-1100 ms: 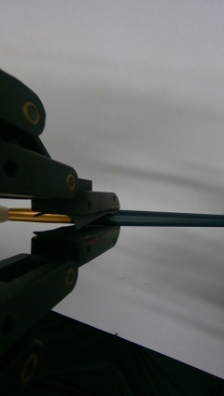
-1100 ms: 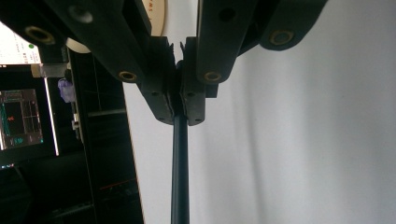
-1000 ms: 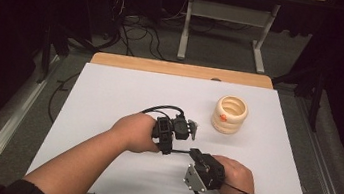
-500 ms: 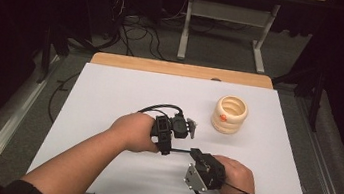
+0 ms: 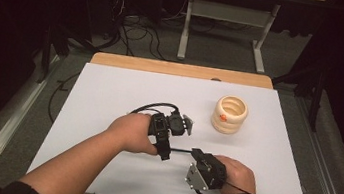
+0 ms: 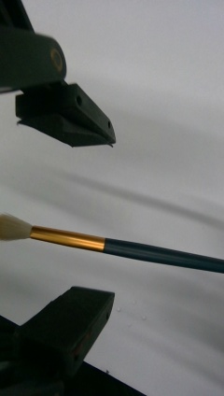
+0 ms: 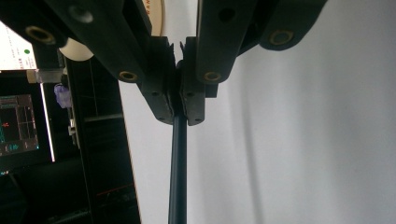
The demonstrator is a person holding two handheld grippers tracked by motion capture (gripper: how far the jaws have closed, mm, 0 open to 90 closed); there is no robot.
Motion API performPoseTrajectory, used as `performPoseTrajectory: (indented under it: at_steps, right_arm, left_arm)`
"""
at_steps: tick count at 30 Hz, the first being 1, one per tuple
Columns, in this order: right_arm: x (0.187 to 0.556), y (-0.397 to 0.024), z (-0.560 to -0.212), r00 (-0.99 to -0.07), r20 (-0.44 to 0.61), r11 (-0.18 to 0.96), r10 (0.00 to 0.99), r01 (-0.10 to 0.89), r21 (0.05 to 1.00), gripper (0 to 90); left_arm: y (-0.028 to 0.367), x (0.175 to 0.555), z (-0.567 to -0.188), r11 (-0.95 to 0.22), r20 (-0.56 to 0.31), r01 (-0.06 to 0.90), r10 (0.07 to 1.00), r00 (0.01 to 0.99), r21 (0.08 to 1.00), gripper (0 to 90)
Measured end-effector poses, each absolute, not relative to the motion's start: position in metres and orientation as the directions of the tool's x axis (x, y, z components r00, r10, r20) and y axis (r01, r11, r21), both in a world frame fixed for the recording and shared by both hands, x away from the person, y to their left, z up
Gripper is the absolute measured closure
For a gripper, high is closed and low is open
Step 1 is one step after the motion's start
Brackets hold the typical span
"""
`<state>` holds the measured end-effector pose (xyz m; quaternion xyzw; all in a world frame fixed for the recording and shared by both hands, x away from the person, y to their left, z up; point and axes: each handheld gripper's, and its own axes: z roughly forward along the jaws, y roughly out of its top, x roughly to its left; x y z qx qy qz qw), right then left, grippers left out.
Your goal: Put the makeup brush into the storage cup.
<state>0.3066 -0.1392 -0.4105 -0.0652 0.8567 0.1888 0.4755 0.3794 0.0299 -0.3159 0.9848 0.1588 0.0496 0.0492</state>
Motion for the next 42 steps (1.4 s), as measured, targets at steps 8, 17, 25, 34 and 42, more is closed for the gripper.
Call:
performPoseTrajectory:
  at_steps: [8, 17, 25, 34, 42]
  right_arm:
    - [0.309, -0.142, -0.413, -0.556, -0.828, 0.923, 0.072, -0.277, 0.267, 87.4]
    - [0.311, -0.149, -0.416, -0.559, -0.827, 0.935, 0.068, -0.253, 0.248, 87.4]
    - [0.313, -0.151, -0.419, -0.564, -0.824, 0.942, 0.053, -0.247, 0.230, 87.4]
    - [0.313, -0.151, -0.421, -0.571, -0.819, 0.943, 0.058, -0.237, 0.233, 87.3]
    - [0.312, -0.150, -0.423, -0.575, -0.813, 0.940, 0.087, -0.223, 0.259, 87.3]
  left_arm:
    - [0.041, 0.379, -0.323, -0.933, 0.081, 0.341, 0.351, 0.933, 0.119, 5.1]
    - [0.063, 0.380, -0.339, -0.910, 0.060, 0.390, 0.401, 0.914, 0.138, 4.3]
    - [0.084, 0.379, -0.363, -0.890, 0.048, 0.429, 0.440, 0.897, 0.155, 4.3]
    - [0.106, 0.373, -0.387, -0.833, 0.075, 0.472, 0.511, 0.856, 0.288, 3.3]
    - [0.126, 0.368, -0.397, -0.695, 0.027, 0.521, 0.612, 0.791, 0.495, 2.6]
